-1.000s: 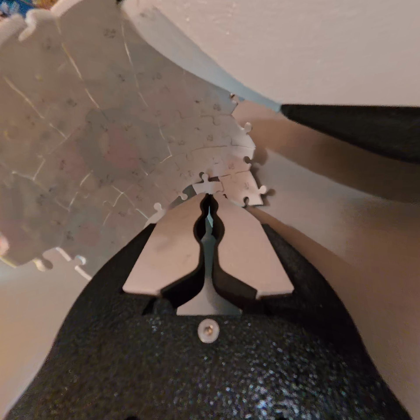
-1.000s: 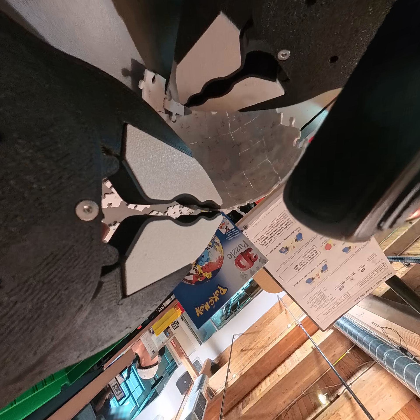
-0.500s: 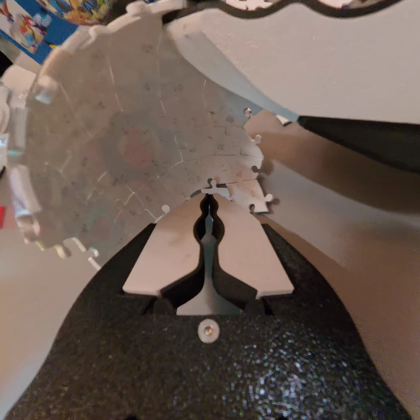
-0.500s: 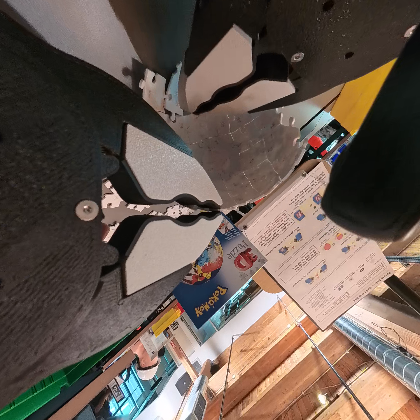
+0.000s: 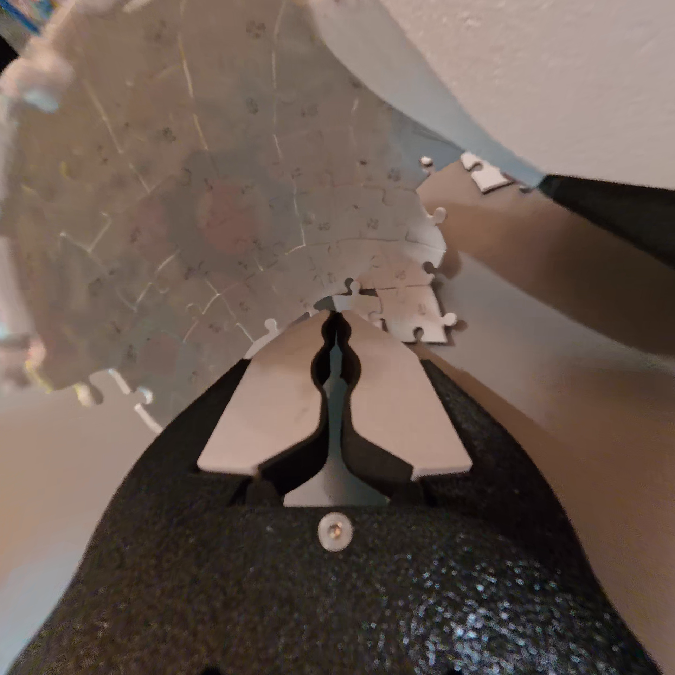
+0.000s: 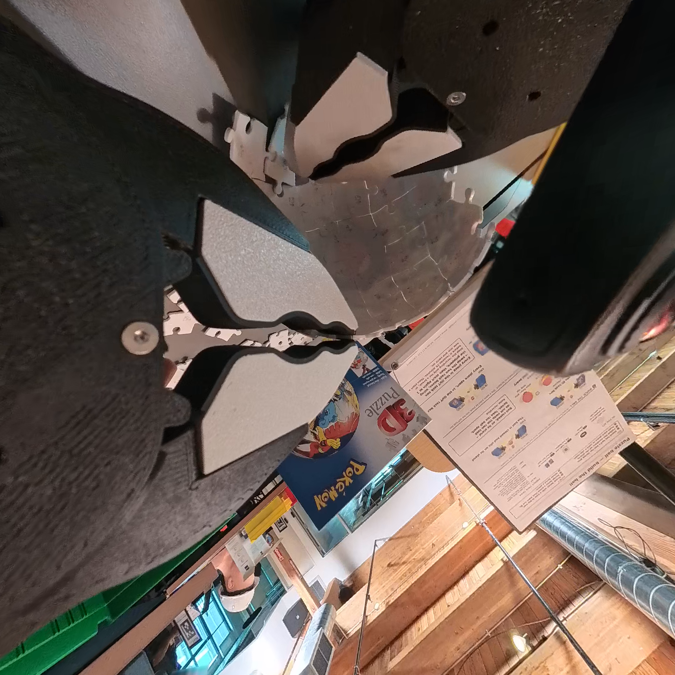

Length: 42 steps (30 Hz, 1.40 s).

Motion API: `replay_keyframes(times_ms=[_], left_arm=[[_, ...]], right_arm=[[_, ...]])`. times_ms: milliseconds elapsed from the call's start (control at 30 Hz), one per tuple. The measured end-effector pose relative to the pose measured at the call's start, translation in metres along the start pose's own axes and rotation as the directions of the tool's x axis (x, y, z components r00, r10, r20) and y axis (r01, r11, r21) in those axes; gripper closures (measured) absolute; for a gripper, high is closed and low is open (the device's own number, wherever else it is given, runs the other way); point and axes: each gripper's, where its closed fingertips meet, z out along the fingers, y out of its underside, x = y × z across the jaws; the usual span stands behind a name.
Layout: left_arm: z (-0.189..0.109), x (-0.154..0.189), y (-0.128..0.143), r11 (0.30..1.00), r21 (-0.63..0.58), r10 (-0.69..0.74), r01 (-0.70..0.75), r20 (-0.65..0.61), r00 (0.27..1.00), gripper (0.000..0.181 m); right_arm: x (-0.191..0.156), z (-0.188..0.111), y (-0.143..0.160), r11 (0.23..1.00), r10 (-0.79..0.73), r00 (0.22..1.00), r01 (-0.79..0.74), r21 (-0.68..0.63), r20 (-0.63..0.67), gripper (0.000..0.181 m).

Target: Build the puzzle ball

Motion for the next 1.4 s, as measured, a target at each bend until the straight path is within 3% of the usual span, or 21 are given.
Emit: replay_keyframes(times_ms=[67,167,300,667,1000,1100,1400], left_arm=[[-0.005,-0.008,0.000,1.000,0.013,-0.018,0.018,0.043,0.999,0.181],[-0.013,-0.002,-0.001,1.000,0.025,-0.006,0.006,-0.008,1.000,0.179],[-0.014,0.010,0.002,0.998,0.010,0.055,-0.055,-0.052,0.997,0.155],[-0.010,0.010,0.013,0.999,-0.047,-0.008,0.004,-0.080,0.997,0.180],[-0.019,-0.002,0.017,0.998,-0.050,-0.046,0.044,-0.034,0.998,0.167],[-0.015,-0.001,0.012,0.999,-0.043,0.005,-0.006,-0.016,1.000,0.168],[-0.013,-0.002,0.018,0.996,-0.080,-0.049,0.046,-0.037,0.998,0.175]], right_arm=[[0.000,0.000,0.000,1.000,0.001,1.000,-0.001,0.000,-0.001,0.179],[0.000,0.000,0.001,1.000,0.003,1.000,-0.003,-0.002,-0.001,0.179],[0.000,0.000,0.001,1.000,0.004,1.000,-0.004,-0.003,0.000,0.179],[0.001,-0.001,0.001,1.000,0.007,1.000,-0.007,-0.006,-0.002,0.179],[0.000,-0.001,0.002,1.000,0.007,1.000,-0.007,-0.007,-0.002,0.179],[0.000,-0.001,0.002,1.000,0.007,1.000,-0.007,-0.007,-0.003,0.179],[0.000,-0.001,0.002,1.000,0.007,1.000,-0.007,-0.009,-0.002,0.179]])
